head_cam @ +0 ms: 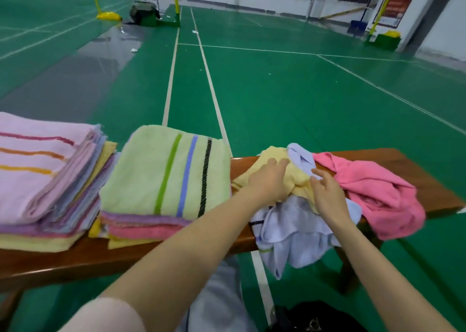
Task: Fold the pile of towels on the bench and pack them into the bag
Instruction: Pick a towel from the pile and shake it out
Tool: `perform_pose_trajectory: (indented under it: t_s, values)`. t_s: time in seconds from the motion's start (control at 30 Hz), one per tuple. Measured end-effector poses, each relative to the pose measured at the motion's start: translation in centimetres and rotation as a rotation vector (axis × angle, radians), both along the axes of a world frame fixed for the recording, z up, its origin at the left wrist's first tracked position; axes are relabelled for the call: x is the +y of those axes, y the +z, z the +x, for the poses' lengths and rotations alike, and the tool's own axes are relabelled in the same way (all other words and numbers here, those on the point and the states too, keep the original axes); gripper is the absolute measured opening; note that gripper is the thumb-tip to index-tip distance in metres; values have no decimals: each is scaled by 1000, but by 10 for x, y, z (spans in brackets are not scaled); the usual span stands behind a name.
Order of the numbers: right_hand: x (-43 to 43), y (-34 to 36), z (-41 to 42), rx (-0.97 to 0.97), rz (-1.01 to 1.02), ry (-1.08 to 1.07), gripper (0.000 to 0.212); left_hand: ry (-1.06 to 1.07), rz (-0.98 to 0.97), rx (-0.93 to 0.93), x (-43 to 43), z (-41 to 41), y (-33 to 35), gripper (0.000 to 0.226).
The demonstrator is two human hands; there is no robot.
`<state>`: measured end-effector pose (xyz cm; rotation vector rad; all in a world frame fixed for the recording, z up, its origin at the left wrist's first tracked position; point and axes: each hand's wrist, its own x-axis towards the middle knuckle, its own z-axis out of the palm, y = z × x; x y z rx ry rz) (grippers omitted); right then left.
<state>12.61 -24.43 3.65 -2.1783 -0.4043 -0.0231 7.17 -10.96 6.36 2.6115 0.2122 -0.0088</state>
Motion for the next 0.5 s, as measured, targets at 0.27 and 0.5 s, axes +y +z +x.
perform_pose_trajectory:
  t_s: [0.27, 0.5]
  values:
    - [-14, -35, 7, 13, -324, -71, 47, 138, -95, 91, 0, 5, -40, 30]
    - [3, 2, 4, 64, 91, -32, 40, 339, -623, -86, 3, 14, 7, 11]
